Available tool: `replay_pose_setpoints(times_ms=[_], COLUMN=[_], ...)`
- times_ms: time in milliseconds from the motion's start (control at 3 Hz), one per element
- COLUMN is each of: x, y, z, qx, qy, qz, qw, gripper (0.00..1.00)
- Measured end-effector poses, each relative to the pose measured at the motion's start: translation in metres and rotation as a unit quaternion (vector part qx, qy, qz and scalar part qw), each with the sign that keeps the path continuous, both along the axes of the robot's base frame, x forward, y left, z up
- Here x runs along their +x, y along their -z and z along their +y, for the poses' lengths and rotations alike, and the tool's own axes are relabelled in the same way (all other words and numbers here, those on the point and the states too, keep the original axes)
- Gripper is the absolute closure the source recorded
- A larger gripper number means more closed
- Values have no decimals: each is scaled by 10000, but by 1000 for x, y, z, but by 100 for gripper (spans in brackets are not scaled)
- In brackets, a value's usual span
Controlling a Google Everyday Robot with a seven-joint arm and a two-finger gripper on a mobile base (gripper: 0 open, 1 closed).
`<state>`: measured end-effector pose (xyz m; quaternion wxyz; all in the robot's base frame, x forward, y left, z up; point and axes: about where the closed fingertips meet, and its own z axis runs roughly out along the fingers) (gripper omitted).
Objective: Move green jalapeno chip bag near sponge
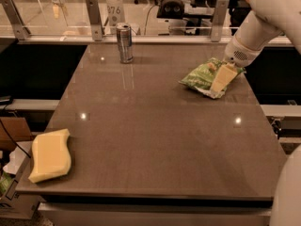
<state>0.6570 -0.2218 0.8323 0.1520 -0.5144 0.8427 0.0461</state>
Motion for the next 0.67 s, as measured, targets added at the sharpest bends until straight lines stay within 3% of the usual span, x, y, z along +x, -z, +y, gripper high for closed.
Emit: replay_pose_setpoints(times_ms=[667], x=[-15], y=[-38], z=[20], qx=[225], qy=[-187], qz=[-122], qw=[9995], gripper=[98])
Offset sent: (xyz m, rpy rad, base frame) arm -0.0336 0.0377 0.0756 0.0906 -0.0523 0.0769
